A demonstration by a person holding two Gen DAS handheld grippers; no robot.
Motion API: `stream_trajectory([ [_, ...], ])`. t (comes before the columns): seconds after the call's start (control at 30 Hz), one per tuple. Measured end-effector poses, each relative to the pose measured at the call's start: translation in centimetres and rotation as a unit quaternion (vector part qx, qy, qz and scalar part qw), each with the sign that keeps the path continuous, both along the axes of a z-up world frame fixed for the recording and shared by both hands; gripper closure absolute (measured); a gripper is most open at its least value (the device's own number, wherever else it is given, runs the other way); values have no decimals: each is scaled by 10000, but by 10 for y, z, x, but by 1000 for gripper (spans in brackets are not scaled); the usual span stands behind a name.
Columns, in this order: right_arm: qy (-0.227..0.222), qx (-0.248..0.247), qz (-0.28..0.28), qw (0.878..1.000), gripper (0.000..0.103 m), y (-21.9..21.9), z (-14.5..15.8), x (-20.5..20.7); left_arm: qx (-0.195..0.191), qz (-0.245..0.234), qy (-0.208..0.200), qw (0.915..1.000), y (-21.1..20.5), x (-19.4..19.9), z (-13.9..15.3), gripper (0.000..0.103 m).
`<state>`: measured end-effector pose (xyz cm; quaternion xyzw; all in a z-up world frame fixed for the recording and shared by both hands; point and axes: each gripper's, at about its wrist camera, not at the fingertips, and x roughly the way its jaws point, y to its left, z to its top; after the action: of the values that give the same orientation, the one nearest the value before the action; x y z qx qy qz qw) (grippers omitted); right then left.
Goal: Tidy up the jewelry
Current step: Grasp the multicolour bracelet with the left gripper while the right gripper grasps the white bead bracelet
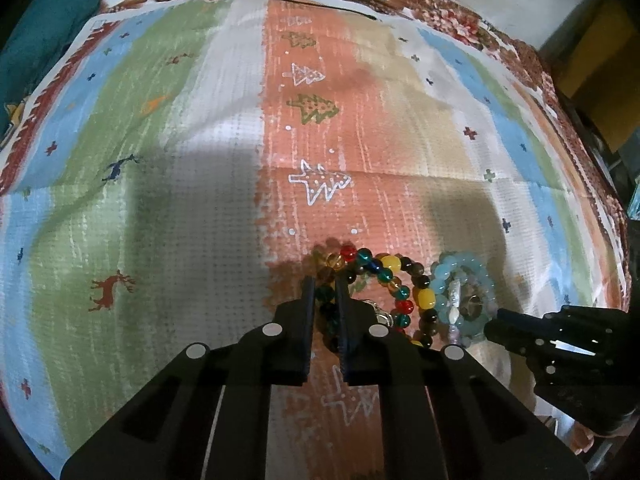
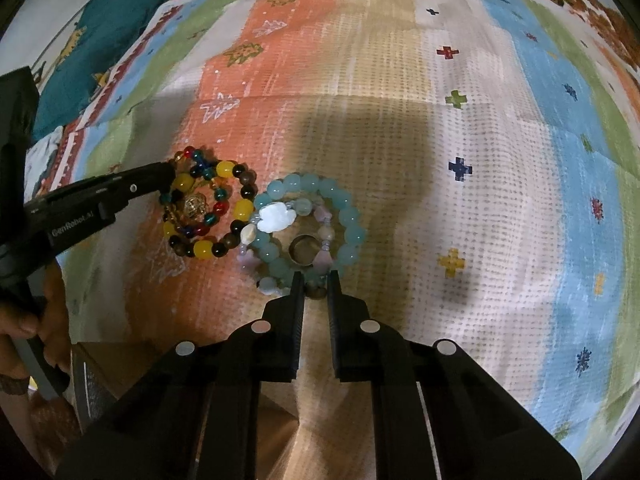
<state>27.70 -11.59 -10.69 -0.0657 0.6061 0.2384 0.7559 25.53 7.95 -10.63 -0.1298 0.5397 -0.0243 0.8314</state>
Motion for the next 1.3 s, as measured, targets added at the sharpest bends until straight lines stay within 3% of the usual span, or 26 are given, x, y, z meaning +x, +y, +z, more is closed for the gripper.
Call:
stream_trajectory([
  [0.7, -409, 356, 68, 9985, 91, -5, 39, -12, -262, 62, -394, 9989, -1, -18, 41, 94],
  [1.3, -720, 527, 195, 9958, 91, -4, 67, -35, -190, 126, -642, 9977, -4, -39, 64, 94],
])
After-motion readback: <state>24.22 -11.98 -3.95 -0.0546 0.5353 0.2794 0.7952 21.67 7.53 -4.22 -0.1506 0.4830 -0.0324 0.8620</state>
